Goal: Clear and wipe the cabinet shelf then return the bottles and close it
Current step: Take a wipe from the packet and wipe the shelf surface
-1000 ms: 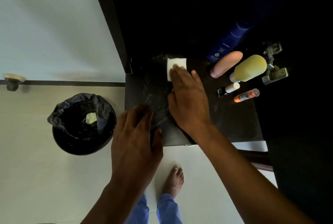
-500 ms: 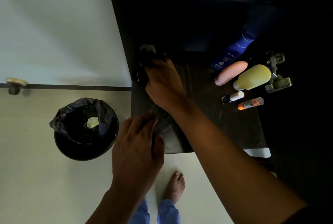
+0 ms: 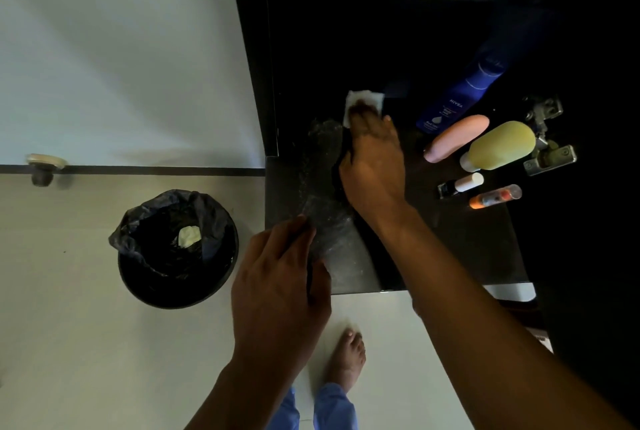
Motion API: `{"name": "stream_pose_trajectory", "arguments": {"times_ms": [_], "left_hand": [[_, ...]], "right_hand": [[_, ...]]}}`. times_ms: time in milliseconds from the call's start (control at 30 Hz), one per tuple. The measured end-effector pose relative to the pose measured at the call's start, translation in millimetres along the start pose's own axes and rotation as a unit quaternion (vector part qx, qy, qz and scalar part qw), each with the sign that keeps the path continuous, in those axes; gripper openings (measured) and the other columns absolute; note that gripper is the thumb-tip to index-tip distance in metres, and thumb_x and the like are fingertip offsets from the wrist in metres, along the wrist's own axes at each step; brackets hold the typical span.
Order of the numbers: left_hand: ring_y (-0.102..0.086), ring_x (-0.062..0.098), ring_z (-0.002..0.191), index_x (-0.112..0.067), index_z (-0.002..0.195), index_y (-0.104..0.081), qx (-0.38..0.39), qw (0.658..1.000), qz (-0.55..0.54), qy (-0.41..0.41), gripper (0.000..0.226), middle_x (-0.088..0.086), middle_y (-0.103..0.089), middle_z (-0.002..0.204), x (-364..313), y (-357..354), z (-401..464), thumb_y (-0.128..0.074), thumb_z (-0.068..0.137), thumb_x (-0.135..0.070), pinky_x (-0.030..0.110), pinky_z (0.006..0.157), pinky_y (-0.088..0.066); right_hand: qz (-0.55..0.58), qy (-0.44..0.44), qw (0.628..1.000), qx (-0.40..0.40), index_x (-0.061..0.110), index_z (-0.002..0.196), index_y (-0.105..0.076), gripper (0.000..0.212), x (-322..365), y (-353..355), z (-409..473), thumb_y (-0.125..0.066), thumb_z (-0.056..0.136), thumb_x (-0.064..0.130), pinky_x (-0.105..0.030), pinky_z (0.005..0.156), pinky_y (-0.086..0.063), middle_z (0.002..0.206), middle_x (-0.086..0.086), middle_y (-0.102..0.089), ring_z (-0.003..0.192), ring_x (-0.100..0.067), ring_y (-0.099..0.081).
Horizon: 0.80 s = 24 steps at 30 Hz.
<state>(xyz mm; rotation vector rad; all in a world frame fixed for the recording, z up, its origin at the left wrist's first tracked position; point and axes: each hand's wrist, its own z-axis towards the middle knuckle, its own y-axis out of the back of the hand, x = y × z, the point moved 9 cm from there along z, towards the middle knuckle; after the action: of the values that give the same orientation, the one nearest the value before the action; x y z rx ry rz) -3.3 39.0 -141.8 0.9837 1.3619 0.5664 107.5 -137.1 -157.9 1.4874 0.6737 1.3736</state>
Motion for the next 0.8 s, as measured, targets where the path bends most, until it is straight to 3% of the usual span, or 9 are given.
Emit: {"name": "stream_pose_trajectory", "arguments": {"times_ms": [133, 300, 367, 433, 500, 600, 700, 800], "left_hand": [[-0.054, 0.017, 0.117, -0.012, 0.136, -0.068, 0.002, 1.000, 0.011, -0.013, 0.047, 0.003, -0.069, 0.134, 0.4, -2.5, -1.1, -0.075, 0.090, -0.017, 0.012, 0.100, -0.024], [-0.059, 0.018, 0.108, -0.016, 0.121, -0.072, 0.013, 1.000, 0.009, -0.012, 0.031, 0.000, -0.071, 0.124, 1.1, -2.7, -1.0, -0.071, 0.091, -0.013, 0.015, 0.094, -0.031], [-0.059, 0.017, 0.109, -0.017, 0.122, -0.073, 0.013, 1.000, 0.000, -0.008, 0.032, 0.000, -0.072, 0.125, 3.1, -1.9, -0.5, -0.072, 0.091, -0.011, 0.012, 0.094, -0.029], [-0.056, 0.018, 0.116, -0.015, 0.133, -0.070, 0.011, 1.000, -0.003, -0.011, 0.043, 0.002, -0.070, 0.133, 4.7, -2.0, -0.6, -0.074, 0.090, -0.011, 0.012, 0.101, -0.027], [-0.055, 0.020, 0.122, -0.012, 0.137, -0.068, 0.009, 1.000, -0.005, -0.017, 0.049, 0.003, -0.068, 0.137, 4.4, -2.1, -0.8, -0.076, 0.089, -0.012, 0.014, 0.106, -0.025], [-0.057, 0.023, 0.124, -0.011, 0.137, -0.068, 0.011, 1.000, -0.002, -0.014, 0.049, 0.004, -0.068, 0.139, 3.9, -2.3, -0.4, -0.076, 0.089, -0.013, 0.015, 0.107, -0.025], [-0.058, 0.024, 0.124, -0.010, 0.137, -0.068, 0.009, 1.000, 0.000, -0.015, 0.048, 0.004, -0.068, 0.139, 3.9, -2.1, -0.8, -0.075, 0.089, -0.013, 0.015, 0.109, -0.024], [-0.055, 0.020, 0.123, -0.010, 0.136, -0.068, 0.007, 1.000, -0.001, -0.021, 0.049, 0.004, -0.069, 0.137, 3.9, -1.8, -1.0, -0.075, 0.089, -0.013, 0.013, 0.108, -0.023]], "right_hand": [[0.015, 0.079, 0.996, 0.043, 0.005, 0.144, -0.056, 0.062, 49.5, -19.9, -0.2, -0.052, 0.083, -0.004, -0.042, 0.130, -0.015, 0.147, -0.012, -0.058, 0.144, -0.026, -0.048], [-0.034, 0.148, 0.985, 0.076, 0.005, 0.148, -0.051, 0.069, 71.0, -28.2, -37.0, -0.036, 0.081, 0.004, -0.044, 0.130, -0.016, 0.156, -0.014, -0.049, 0.150, -0.029, -0.040], [-0.045, 0.145, 0.984, 0.095, 0.006, 0.152, -0.047, 0.066, 59.0, -25.3, -57.9, -0.045, 0.086, 0.005, -0.039, 0.131, -0.011, 0.160, -0.011, -0.046, 0.152, -0.025, -0.037], [-0.058, 0.118, 0.988, 0.079, 0.006, 0.150, -0.049, 0.065, 38.4, -13.6, -69.3, -0.056, 0.086, 0.003, -0.041, 0.130, -0.015, 0.158, -0.009, -0.048, 0.150, -0.022, -0.041], [-0.052, 0.062, 0.996, 0.039, 0.003, 0.146, -0.054, 0.067, 13.2, 3.0, -61.4, -0.054, 0.079, -0.005, -0.047, 0.128, -0.023, 0.154, -0.014, -0.052, 0.146, -0.026, -0.047], [-0.058, -0.002, 0.998, 0.018, 0.000, 0.144, -0.056, 0.065, -6.9, 13.7, -31.2, -0.047, 0.079, 0.004, -0.048, 0.127, -0.024, 0.153, -0.018, -0.052, 0.145, -0.030, -0.048], [-0.018, 0.009, 1.000, 0.017, 0.000, 0.141, -0.058, 0.073, 3.2, 6.2, -2.7, -0.028, 0.077, 0.015, -0.046, 0.128, -0.022, 0.150, -0.017, -0.056, 0.145, -0.029, -0.047], [-0.003, 0.063, 0.997, 0.042, 0.003, 0.143, -0.058, 0.059, 26.9, -5.6, -5.7, -0.040, 0.087, 0.001, -0.043, 0.129, -0.021, 0.150, -0.015, -0.056, 0.145, -0.028, -0.047]]}}
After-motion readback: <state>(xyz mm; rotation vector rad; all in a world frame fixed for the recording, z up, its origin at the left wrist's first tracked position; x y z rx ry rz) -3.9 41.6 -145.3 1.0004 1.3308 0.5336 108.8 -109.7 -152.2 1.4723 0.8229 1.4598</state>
